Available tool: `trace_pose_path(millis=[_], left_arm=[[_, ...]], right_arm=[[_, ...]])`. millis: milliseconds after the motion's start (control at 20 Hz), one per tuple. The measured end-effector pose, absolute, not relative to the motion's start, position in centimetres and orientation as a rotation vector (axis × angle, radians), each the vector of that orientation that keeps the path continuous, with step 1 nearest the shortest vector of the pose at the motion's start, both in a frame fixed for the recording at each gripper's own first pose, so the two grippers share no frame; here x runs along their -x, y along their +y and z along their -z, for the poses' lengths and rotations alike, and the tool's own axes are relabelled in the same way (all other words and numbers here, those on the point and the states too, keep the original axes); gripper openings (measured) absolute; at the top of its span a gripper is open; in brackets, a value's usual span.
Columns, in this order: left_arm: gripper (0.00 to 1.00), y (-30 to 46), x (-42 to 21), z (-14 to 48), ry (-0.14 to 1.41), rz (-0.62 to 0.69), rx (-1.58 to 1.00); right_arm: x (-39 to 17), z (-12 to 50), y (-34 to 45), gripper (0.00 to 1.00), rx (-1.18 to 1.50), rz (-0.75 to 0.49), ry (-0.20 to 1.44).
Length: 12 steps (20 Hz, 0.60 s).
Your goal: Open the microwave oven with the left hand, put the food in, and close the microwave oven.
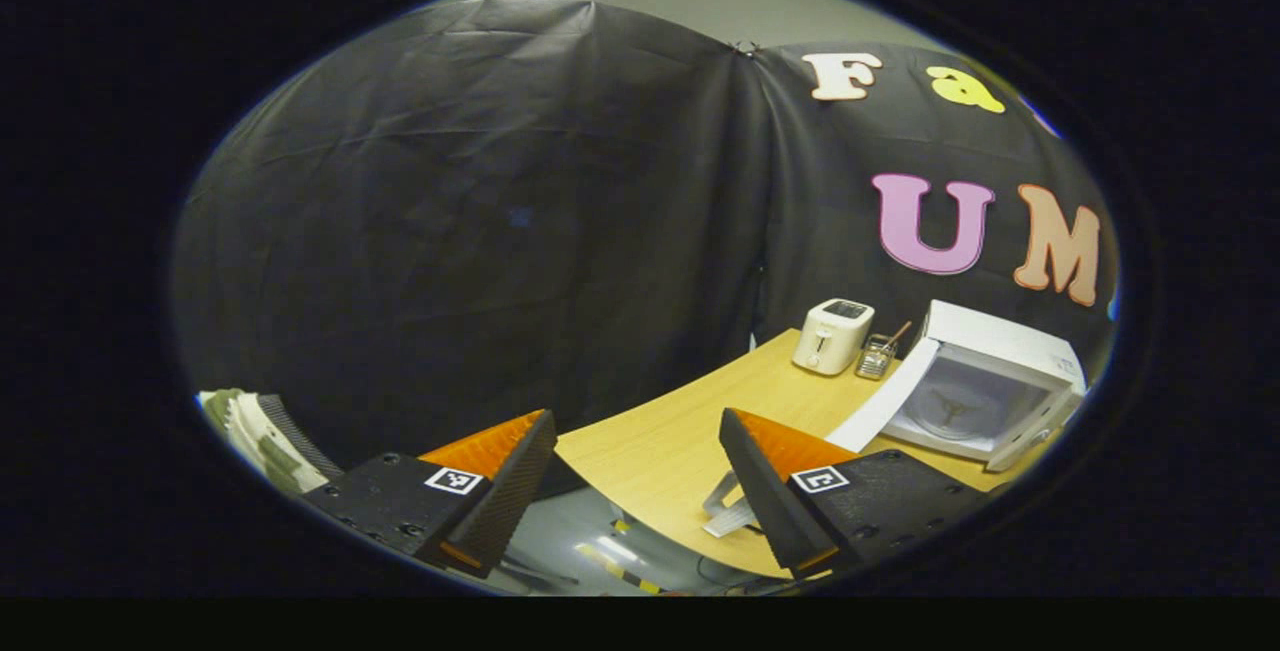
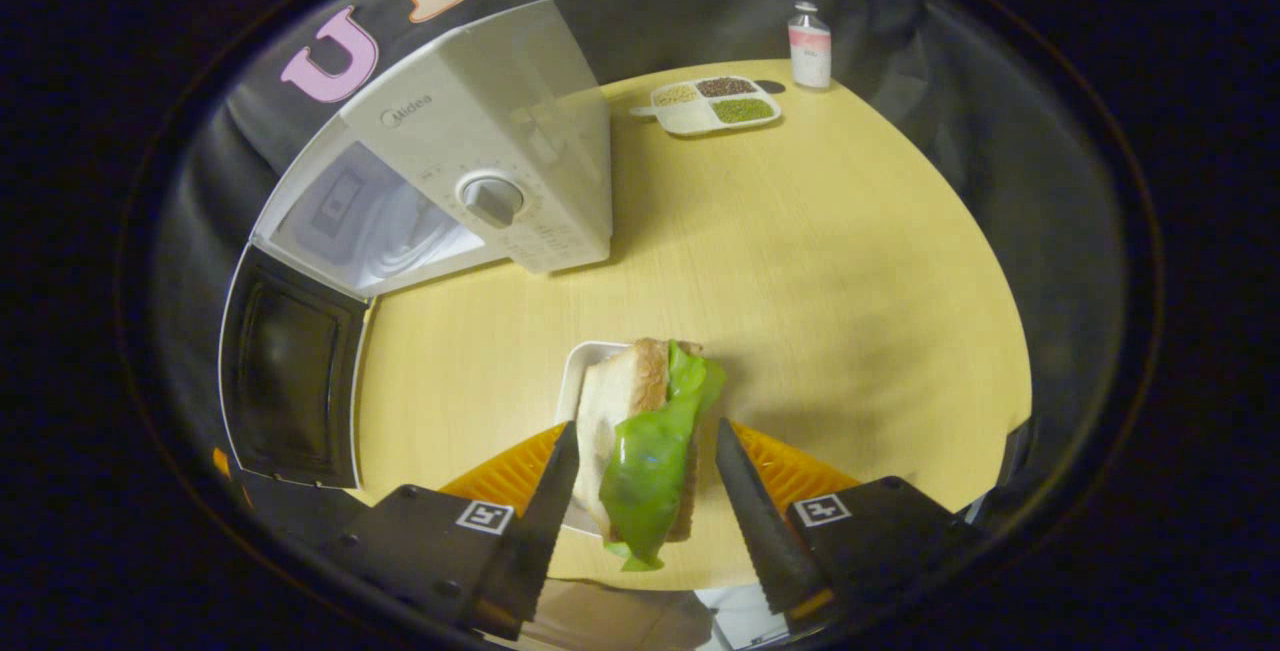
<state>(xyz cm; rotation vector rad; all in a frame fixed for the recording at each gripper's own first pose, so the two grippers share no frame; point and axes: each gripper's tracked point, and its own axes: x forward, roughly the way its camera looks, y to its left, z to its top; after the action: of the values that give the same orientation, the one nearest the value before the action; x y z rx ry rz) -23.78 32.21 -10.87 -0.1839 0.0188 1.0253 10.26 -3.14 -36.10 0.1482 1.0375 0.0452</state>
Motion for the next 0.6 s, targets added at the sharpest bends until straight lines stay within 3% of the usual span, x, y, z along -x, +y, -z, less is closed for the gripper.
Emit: trace_pose_path(millis=[50, 150, 200, 400, 600], left_arm=[[0.96, 31.8, 23.6, 10.4, 0.002, -1.037, 0.191], [0.94, 31.1, 23.5, 10.2, -0.017, -1.049, 0.206], [0.96, 31.0, 23.5, 10.3, -0.02, -1.053, 0.213], [0.96, 29.3, 22.5, 10.3, -0.008, -1.048, 0.248], [0.93, 28.5, 20.8, 9.4, -0.019, -1.017, 0.213]], right_arm=[[-10.2, 36.4, -3.0, 0.83, -0.145, -0.06, 1.06], [-9.9, 37.0, -2.8, 0.77, -0.134, -0.081, 1.103], [-10.1, 37.2, -2.5, 0.59, -0.141, -0.1, 1.113], [-10.3, 36.5, -1.8, 0.44, -0.221, -0.126, 1.135], [-10.4, 35.5, -1.9, 0.43, -0.259, -0.153, 1.111]])
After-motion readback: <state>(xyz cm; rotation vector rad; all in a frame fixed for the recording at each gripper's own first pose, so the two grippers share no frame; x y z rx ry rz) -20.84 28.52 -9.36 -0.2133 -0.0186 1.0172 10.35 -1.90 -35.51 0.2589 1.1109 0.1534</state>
